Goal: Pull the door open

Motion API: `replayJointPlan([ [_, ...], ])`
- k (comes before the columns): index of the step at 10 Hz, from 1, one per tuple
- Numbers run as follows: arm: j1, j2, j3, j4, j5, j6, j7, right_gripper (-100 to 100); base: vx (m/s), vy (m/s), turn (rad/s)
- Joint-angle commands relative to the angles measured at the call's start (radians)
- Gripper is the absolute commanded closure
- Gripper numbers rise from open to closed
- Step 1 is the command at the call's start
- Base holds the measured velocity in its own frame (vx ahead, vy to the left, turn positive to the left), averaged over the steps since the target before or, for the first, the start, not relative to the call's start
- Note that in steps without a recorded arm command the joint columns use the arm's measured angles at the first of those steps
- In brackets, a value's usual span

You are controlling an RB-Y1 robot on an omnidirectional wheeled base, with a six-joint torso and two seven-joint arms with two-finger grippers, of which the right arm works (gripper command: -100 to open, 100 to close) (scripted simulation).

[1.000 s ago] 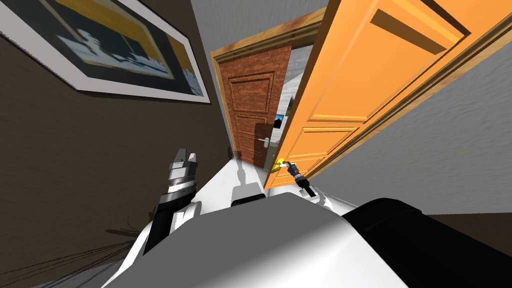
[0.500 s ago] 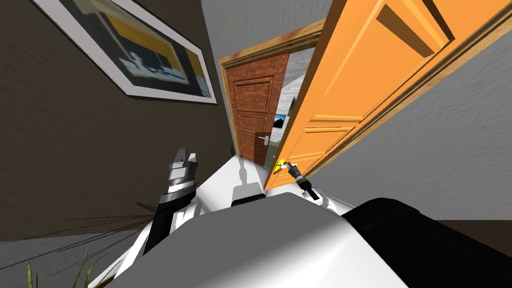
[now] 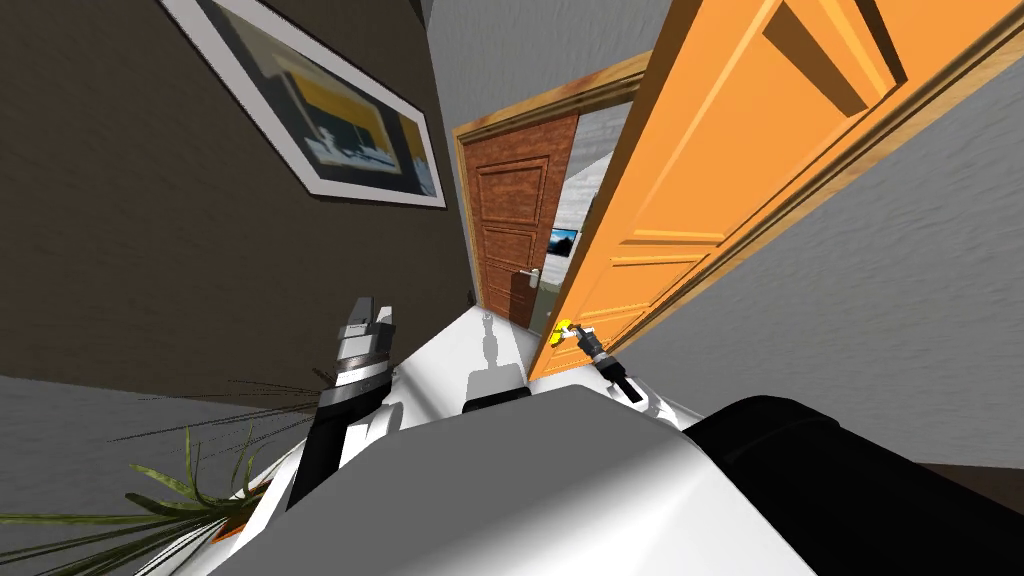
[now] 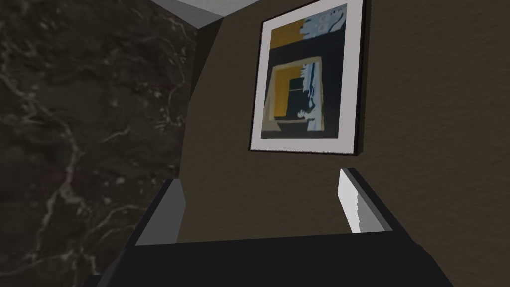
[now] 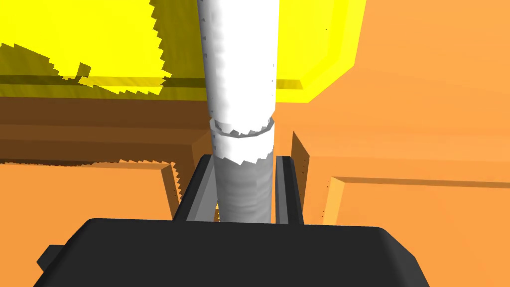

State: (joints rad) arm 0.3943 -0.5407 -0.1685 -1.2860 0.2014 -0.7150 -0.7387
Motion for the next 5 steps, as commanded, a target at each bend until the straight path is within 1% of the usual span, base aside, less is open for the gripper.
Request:
replayJointPlan([
  [1, 0.008, -0.007, 0.01, 0.011, 0.006, -0.033, -0.01, 100, -0.24, -0.113, 0.206],
  [2, 0.009, -0.012, 0.011, 0.017, 0.008, -0.046, -0.015, 100, -0.233, -0.081, 0.169],
  [4, 0.012, -0.022, 0.014, 0.027, 0.01, -0.069, -0.023, 100, -0.207, -0.049, 0.101],
  [5, 0.013, -0.025, 0.016, 0.032, 0.012, -0.078, -0.026, 100, -0.187, -0.074, 0.104],
])
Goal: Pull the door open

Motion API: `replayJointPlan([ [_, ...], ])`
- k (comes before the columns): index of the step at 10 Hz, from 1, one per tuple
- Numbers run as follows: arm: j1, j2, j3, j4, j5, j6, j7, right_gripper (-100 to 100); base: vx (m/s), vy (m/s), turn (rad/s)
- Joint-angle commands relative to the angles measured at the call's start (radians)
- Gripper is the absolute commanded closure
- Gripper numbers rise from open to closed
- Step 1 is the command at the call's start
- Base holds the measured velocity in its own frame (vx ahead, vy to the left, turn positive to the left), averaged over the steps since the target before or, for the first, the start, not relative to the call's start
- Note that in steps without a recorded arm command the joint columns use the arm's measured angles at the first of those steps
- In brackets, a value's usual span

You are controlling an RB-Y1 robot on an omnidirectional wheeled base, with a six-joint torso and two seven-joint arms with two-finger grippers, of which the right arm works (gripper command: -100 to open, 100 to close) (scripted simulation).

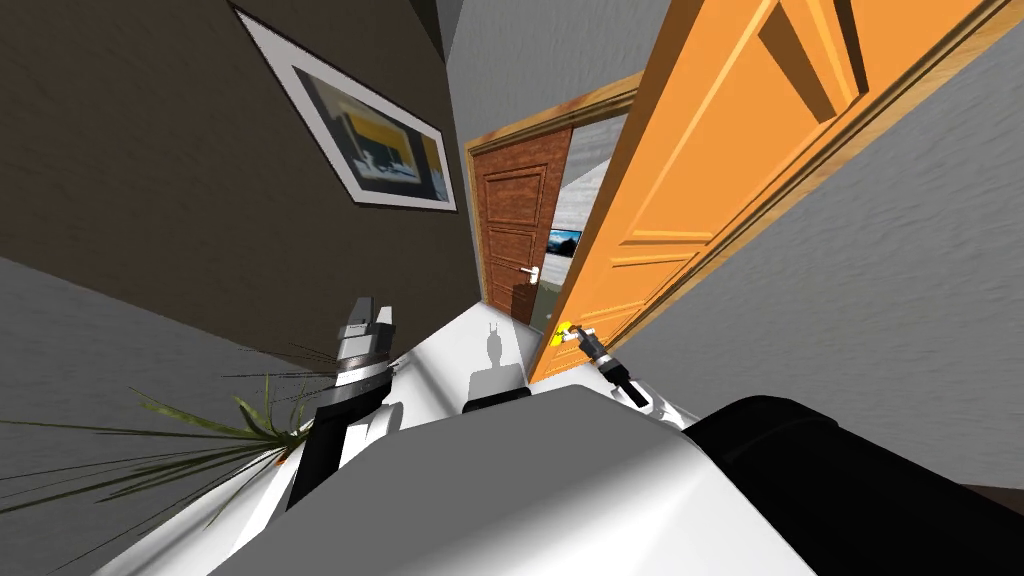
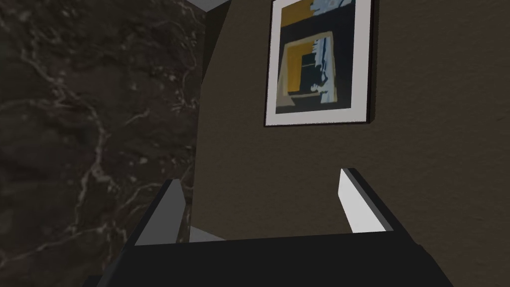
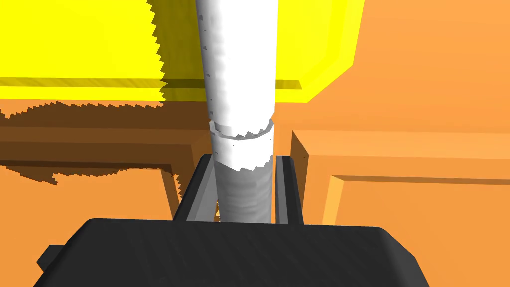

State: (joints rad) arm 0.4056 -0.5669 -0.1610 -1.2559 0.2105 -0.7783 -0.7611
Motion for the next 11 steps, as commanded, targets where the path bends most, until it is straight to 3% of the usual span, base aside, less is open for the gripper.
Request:
replayJointPlan([
  [1, 0.003, -0.002, 0.009, 0.006, 0.004, -0.023, -0.007, 100, -0.187, -0.098, 0.111],
  [2, 0.003, -0.003, 0.002, 0.003, 0.001, -0.009, -0.004, 100, -0.085, -0.048, 0.027],
  [11, 0.018, -0.033, -0.002, 0.061, 0.021, -0.122, -0.038, 100, -0.195, -0.079, 0.153],
])
